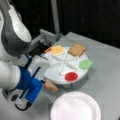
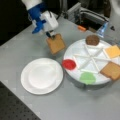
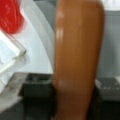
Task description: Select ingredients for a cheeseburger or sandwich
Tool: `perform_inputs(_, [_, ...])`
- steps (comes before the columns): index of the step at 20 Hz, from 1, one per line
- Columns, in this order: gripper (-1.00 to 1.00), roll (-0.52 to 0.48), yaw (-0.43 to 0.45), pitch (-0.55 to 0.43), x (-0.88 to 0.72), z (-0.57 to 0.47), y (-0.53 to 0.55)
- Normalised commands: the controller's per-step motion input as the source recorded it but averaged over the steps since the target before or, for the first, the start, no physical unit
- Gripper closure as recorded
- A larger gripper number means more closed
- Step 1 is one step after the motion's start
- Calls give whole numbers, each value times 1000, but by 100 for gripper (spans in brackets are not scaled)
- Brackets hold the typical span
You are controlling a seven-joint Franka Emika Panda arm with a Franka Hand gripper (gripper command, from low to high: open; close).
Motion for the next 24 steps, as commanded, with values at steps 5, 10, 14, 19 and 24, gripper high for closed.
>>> perform_inputs(5, [100, 154, 353, -2, 829, -129, -248])
perform_inputs(10, [100, 156, 337, -3, 724, -137, -274])
perform_inputs(14, [100, 201, 326, -7, 529, -107, -300])
perform_inputs(19, [100, 257, 242, -17, 432, -131, -183])
perform_inputs(24, [100, 304, 144, -14, 381, -37, -56])
